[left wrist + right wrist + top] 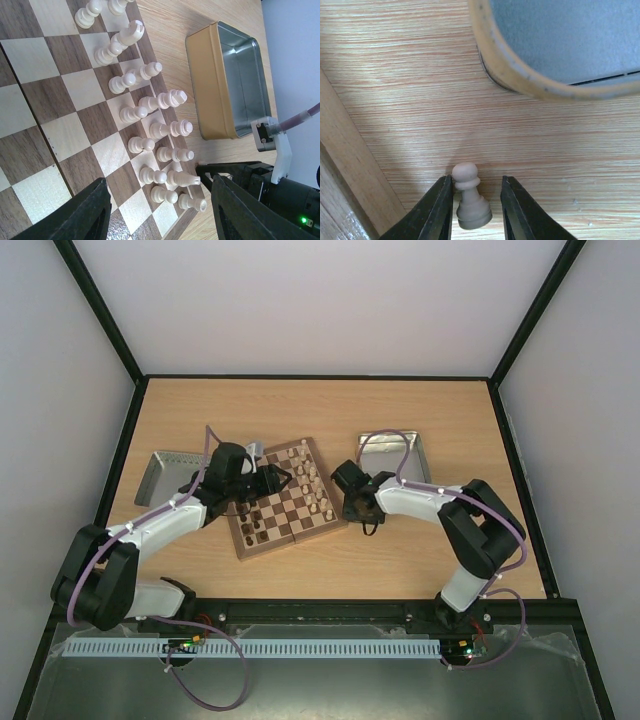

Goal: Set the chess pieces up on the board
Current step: Pick up the chess piece at the center of the board.

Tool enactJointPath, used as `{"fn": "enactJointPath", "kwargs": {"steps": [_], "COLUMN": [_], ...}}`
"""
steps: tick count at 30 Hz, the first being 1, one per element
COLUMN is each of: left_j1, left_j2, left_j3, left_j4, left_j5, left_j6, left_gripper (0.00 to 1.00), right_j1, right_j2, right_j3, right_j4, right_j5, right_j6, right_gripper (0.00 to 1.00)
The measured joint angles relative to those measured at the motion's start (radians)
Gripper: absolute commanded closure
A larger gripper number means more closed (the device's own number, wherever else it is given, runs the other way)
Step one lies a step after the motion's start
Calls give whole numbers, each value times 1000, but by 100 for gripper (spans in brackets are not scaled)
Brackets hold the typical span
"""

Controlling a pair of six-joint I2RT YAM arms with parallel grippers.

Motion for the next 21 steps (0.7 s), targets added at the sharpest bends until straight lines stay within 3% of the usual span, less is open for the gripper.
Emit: {"fn": "enactJointPath", "kwargs": {"steps": [7,15,21], "left_j1": [0,0,0], "left_j2": [-2,-14,-26], "left_j3": [-14,-16,18], "left_j4": [5,6,-32], "left_j5": [0,6,50], "left_j6": [0,-5,-26], "left_gripper": [43,42,40], "right_j1": [1,1,1], "right_j2": [-4,-41,-264], "right_j3": [-5,-22,-77], "right_j4": [1,8,103], "right_j5": [-7,-2,15], "right_j6": [-6,-32,-158], "right_gripper": [92,93,94]}}
